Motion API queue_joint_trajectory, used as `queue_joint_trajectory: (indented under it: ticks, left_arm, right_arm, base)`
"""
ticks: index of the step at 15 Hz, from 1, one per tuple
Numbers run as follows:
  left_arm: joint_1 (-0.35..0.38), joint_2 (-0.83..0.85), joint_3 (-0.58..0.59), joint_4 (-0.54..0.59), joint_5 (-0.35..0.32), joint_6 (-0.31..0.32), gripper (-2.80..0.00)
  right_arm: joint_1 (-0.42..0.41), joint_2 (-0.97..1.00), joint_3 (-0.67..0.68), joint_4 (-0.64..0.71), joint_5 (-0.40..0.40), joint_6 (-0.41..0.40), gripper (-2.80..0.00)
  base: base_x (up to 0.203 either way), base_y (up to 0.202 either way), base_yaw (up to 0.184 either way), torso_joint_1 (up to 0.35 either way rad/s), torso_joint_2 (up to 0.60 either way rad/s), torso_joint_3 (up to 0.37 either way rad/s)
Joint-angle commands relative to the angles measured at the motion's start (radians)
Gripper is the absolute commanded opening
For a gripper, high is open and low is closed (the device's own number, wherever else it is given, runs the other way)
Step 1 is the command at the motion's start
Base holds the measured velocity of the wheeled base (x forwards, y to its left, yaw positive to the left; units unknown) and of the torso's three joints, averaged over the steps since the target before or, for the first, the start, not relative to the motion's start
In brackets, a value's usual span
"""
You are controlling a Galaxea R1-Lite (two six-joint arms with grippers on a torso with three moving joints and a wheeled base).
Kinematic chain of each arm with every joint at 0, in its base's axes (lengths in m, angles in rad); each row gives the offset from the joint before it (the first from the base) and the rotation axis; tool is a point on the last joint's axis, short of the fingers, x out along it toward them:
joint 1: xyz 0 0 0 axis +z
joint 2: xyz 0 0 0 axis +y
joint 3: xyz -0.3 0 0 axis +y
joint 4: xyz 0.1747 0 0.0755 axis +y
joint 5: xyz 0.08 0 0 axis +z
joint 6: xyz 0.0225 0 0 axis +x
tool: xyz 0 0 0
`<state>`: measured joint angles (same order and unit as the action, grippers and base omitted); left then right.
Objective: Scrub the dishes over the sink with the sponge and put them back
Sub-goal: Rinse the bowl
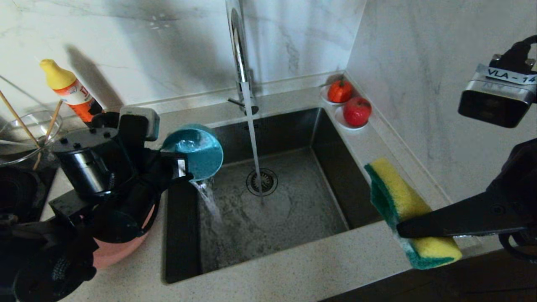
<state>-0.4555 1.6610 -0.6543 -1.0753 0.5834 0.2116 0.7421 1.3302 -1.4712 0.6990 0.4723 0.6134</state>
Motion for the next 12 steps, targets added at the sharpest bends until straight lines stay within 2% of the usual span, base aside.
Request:
queue_joint_trajectory:
  ticks: [1, 3, 8, 9, 12]
  left_arm:
    - [0.0, 0.06, 0.024, -0.175, 0.0, 0.109, -2.8]
    - [0.0, 0.083, 0.034, -0.261, -0.004, 0.171, -2.8]
    - [0.0, 0.091, 0.114, -0.447, -0.019, 0.272, -2.8]
    - [-0.001, 0.085, 0.126, -0.454, -0.036, 0.291, -2.8]
    - [0.0, 0.041, 0.105, -0.455, -0.042, 0.292, -2.8]
  right_arm:
    - [0.0, -0.003, 0.004, 0.005, 0.003, 0.002, -2.8]
    - [0.0, -0.008, 0.006, 0.005, 0.003, 0.0, -2.8]
    - [0.0, -0.023, 0.035, -0.001, 0.003, 0.0, -2.8]
    - [0.0, -0.025, 0.038, -0.001, 0.003, 0.0, -2.8]
    - [0.0, -0.019, 0.04, -0.001, 0.004, -0.001, -2.8]
  base:
    - [0.0, 0.0, 0.0, 0.0, 0.0, 0.0]
    - [0.0, 0.0, 0.0, 0.0, 0.0, 0.0]
    - [0.0, 0.0, 0.0, 0.0, 0.0, 0.0]
    - [0.0, 0.0, 0.0, 0.0, 0.0, 0.0]
    - [0.0, 0.0, 0.0, 0.0, 0.0, 0.0]
